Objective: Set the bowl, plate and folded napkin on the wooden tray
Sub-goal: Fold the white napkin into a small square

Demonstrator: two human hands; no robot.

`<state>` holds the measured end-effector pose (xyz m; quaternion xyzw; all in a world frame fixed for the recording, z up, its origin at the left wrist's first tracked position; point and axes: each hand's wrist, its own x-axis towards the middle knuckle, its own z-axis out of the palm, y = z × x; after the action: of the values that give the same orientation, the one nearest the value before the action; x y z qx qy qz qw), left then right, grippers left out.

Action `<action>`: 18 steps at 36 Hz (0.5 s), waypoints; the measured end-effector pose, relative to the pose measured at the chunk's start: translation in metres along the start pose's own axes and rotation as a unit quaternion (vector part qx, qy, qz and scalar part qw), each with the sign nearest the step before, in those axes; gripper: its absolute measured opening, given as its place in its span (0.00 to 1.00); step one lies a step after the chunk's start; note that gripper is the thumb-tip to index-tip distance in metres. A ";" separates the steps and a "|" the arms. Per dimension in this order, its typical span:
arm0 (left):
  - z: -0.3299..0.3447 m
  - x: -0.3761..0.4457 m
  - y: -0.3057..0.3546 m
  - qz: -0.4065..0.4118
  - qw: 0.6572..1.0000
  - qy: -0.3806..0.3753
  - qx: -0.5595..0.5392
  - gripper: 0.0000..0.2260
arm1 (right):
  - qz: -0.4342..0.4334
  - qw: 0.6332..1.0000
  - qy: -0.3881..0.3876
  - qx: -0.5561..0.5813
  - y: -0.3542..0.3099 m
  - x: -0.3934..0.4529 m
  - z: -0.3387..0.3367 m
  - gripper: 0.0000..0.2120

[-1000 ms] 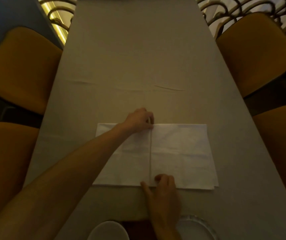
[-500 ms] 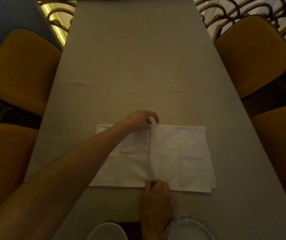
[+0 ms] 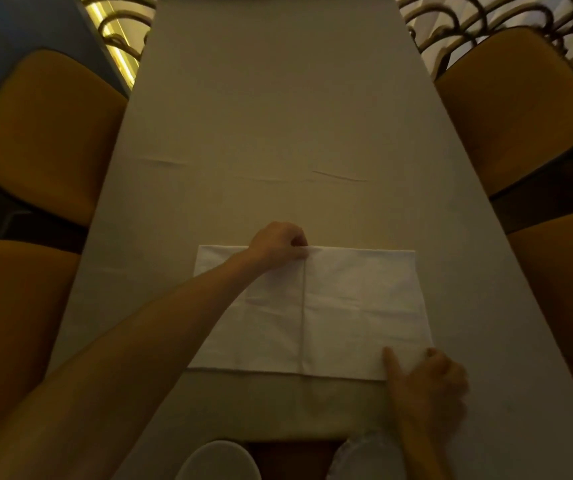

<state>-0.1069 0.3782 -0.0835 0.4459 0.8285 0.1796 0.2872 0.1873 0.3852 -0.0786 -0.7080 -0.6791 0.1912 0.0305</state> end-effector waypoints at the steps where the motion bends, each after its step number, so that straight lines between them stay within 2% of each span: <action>1: 0.002 -0.001 0.000 -0.002 1.000 0.011 0.003 0.10 | 0.014 1.000 0.004 -0.006 0.005 0.011 -0.003 0.31; 3: 0.005 -0.003 -0.002 -0.012 0.999 0.044 0.012 0.10 | 0.031 0.999 -0.008 -0.015 0.012 0.029 -0.007 0.30; 6: 0.009 -0.009 -0.006 -0.028 0.995 0.094 0.017 0.10 | 0.022 0.996 -0.078 -0.041 0.016 0.048 -0.011 0.25; 9: 0.013 -0.015 -0.013 -0.055 0.993 0.102 0.011 0.11 | -0.002 0.992 -0.120 -0.038 0.018 0.059 -0.012 0.20; 13: 0.014 -0.024 -0.027 -0.058 0.993 0.103 0.016 0.15 | -0.035 0.988 -0.138 0.057 0.018 0.067 -0.017 0.11; 18: 0.011 -0.042 -0.042 -0.047 0.989 0.144 0.005 0.15 | -0.090 0.969 -0.138 0.182 0.008 0.061 -0.029 0.13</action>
<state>-0.1085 0.3200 -0.1019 0.3777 0.8819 0.2245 0.1711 0.2042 0.4500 -0.0681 -0.5935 -0.6913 0.4041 0.0814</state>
